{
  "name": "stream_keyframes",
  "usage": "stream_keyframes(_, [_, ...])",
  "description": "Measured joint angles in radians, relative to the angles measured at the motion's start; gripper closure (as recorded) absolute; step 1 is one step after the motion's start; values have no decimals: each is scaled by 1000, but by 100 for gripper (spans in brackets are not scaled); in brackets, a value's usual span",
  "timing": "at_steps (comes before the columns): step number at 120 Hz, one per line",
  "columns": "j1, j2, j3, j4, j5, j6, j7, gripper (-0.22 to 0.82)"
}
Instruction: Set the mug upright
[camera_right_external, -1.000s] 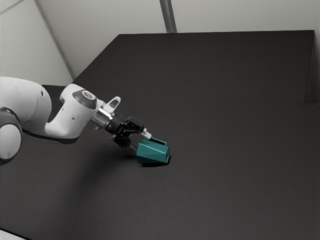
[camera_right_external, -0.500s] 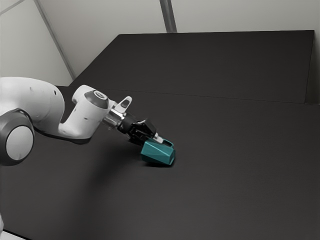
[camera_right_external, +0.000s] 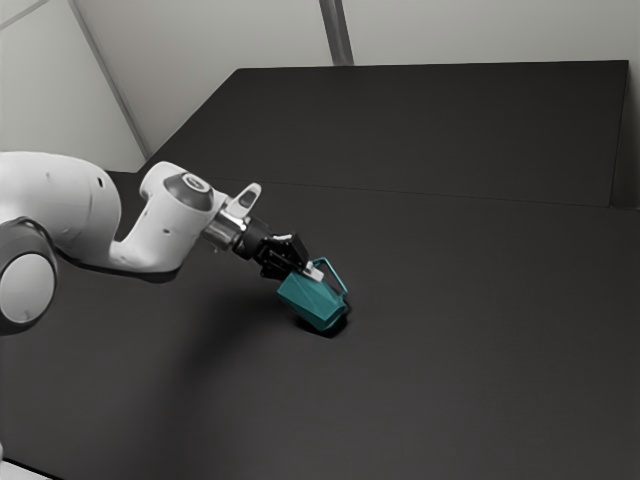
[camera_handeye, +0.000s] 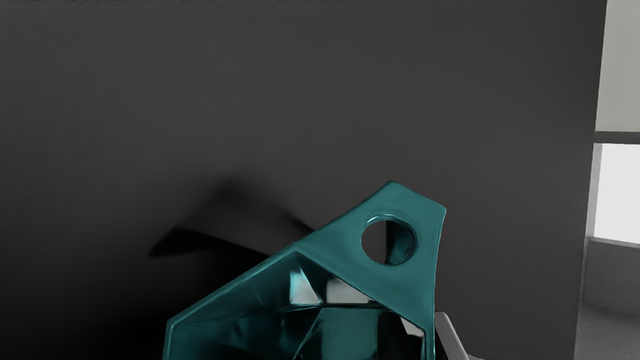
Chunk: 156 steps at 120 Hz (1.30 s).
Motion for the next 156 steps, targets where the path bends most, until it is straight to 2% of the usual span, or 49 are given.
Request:
stream_keyframes(37, [-5, -94, 3, 5, 145, 2, -21, 78])
stream_keyframes(88, [10, -128, 5, 139, 634, 33, -50, 79])
stream_keyframes(121, [56, -94, 11, 166, 823, 63, -66, 79])
stream_keyframes(156, [85, 16, -7, 223, 854, 155, -53, 79])
